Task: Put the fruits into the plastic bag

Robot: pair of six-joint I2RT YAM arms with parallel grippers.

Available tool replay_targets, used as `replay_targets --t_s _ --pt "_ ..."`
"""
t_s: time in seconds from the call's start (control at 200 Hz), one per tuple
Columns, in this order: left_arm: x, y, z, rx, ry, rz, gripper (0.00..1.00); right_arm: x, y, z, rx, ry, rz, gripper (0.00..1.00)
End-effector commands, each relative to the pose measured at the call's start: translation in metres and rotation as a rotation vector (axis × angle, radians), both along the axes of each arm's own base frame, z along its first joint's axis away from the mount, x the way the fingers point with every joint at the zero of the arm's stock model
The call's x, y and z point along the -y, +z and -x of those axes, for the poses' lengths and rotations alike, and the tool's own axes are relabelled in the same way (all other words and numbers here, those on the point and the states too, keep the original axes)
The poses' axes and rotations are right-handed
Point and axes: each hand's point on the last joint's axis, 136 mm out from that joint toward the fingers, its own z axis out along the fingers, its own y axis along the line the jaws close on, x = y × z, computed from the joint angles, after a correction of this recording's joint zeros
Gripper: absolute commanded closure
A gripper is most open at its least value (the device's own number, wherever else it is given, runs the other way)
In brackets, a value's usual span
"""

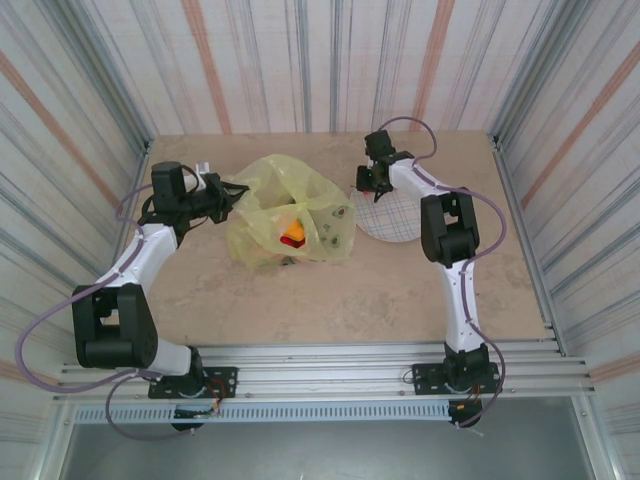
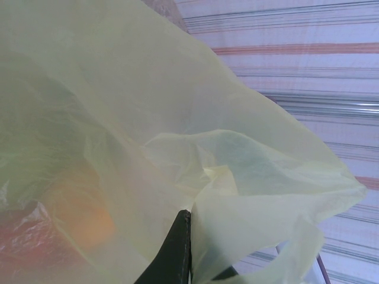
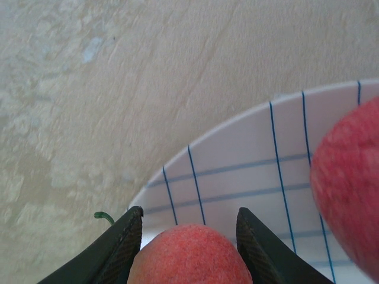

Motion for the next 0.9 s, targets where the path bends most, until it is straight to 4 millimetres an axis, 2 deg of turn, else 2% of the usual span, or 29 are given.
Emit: replay_targets --t_s 0.0,0.145,0.306,0.466,0.576,0.706,0.892 --pt "-0.001 -0.001 0.001 -0.002 -0.007 0.021 1.0 0.0 0.056 0.012 0.073 0.012 -0.062 0.57" --pt "-0.002 -0.001 0.001 -0.003 -0.006 0.023 1.0 0.007 0.081 0.045 0.095 0.001 -0.116 0.58" --pt "0.0 -0.001 0.002 -0.002 -0.008 0.025 1.0 0.002 0.107 0.104 0.124 0.035 -0.254 0.58" --pt "0.0 -0.002 0.002 -0.004 -0.008 0.023 1.0 -0.016 0.13 0.166 0.192 0.148 -0.333 0.58" --pt "0.001 -0.002 0.002 -0.004 -0.009 0.021 1.0 -0.036 0.137 0.197 0.223 0.235 -0.327 0.58" --pt "0.001 -0.002 0.002 -0.002 -0.007 0.019 1.0 -0.071 0.135 0.213 0.247 0.32 -0.34 0.58" --pt "0.002 0.0 0.004 0.001 -0.011 0.018 1.0 -0.109 0.117 0.202 0.219 0.35 -0.285 0.58"
